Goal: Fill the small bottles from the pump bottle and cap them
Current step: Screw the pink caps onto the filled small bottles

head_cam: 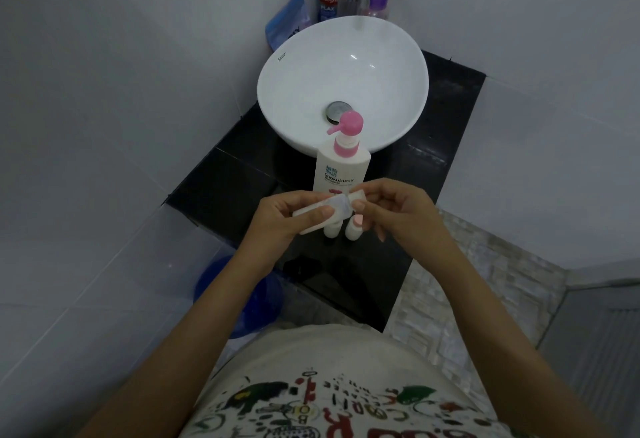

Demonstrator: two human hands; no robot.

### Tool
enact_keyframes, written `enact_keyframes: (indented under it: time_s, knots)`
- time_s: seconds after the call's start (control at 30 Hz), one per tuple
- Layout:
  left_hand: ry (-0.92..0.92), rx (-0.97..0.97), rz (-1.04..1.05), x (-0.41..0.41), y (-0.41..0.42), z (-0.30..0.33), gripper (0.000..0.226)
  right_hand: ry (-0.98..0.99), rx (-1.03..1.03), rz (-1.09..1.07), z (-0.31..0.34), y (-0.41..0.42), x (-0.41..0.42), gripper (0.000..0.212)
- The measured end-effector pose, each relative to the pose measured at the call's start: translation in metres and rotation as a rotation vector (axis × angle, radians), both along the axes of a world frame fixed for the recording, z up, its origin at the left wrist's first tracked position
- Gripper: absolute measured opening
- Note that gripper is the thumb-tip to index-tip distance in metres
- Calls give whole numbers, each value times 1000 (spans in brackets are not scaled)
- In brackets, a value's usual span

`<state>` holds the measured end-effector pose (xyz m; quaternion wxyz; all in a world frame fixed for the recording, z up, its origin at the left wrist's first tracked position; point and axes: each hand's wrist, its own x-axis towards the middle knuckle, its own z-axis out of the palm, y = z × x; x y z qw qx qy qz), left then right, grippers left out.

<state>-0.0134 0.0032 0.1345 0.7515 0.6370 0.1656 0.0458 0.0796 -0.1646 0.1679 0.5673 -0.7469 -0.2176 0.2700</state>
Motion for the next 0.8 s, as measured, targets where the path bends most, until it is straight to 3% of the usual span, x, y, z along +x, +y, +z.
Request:
enact_keyframes:
  time_s: [0.8]
  knots:
    - [-102,107,58,5,-2,-3,39,29,-57,-78,-5,8,1,10]
